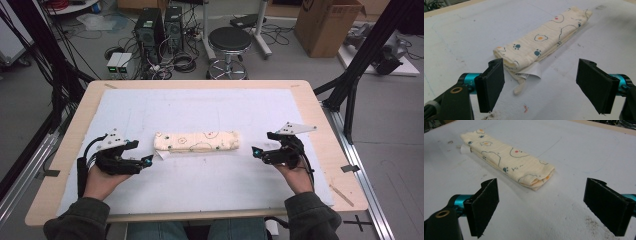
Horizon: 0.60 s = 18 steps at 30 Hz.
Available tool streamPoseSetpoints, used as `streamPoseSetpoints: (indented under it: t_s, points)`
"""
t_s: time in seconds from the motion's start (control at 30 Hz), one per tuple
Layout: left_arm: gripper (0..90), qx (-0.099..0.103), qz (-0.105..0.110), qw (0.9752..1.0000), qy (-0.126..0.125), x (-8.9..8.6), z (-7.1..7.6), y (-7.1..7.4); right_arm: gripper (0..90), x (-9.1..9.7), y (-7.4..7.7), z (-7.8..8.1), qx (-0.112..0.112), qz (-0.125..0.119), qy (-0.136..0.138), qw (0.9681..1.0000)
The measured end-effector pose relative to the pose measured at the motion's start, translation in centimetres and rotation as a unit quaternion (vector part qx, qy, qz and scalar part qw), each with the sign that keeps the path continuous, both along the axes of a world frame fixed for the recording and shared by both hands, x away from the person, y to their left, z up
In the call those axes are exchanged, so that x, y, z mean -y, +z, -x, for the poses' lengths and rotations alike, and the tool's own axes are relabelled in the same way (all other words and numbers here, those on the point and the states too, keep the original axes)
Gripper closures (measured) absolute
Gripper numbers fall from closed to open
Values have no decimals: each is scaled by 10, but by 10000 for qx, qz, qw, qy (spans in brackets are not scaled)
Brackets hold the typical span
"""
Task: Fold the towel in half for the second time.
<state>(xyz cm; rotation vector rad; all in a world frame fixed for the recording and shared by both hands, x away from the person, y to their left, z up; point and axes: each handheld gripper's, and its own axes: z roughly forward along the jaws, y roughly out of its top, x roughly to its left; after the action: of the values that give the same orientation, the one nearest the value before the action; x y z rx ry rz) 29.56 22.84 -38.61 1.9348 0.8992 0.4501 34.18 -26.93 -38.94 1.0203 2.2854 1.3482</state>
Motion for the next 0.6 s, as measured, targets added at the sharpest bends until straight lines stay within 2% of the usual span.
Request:
streamPoseSetpoints:
  t_s: [0.17, 0.4, 0.6]
  points:
    - [231, 1, 32, 10000, 40, -1, 5, -5, 123, 3, -4, 8, -27, 50, 15, 10000]
    - [231, 21, -96, 9999, 43, -1, 11, -9, 122, 7, -7, 18, -23, 49, 16, 10000]
    - [231, 41, -115, 9999, 31, -2, 19, -11, 122, 10, -11, 24, -15, 27, 8, 10000]
